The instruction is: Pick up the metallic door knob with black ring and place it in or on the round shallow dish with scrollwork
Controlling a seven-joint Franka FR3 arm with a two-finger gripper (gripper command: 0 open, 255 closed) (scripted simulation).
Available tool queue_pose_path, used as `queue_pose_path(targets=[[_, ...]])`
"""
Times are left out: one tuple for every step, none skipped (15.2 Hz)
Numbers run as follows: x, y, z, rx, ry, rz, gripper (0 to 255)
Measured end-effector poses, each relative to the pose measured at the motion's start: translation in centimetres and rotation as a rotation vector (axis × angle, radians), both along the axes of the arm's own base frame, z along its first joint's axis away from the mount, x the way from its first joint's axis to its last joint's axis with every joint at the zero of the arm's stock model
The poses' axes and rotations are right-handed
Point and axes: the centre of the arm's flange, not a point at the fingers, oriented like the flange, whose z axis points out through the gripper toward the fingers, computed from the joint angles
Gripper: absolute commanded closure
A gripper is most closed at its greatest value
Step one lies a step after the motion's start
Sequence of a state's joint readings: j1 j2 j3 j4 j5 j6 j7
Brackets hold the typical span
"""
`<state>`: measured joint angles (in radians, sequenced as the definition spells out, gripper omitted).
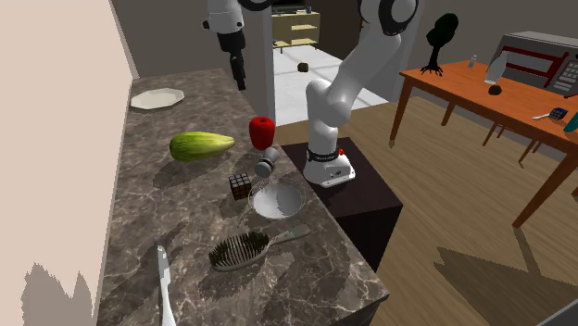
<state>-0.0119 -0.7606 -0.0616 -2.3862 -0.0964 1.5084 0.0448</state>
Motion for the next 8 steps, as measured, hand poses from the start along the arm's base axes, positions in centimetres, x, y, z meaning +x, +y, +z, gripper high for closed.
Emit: queue_pose_path(targets=[[0.0, 0.0, 0.0, 0.000, 0.000, 0.000, 0], [0.0, 0.4, -0.5, 0.000, -0.001, 0.013, 0], [0.1, 0.9, -1.4, 0.000, -0.001, 0.033, 0], [0.1, 1.8, -2.4, -0.001, -0.003, 0.056, 0], [-0.2, 2.5, -3.4, -0.002, -0.004, 0.081, 0], [-0.3, 3.2, -4.3, -0.002, -0.006, 0.107, 0], [-0.5, 3.8, -5.4, -0.002, -0.008, 0.134, 0], [-0.5, 4.6, -6.7, -0.002, -0.009, 0.161, 0]])
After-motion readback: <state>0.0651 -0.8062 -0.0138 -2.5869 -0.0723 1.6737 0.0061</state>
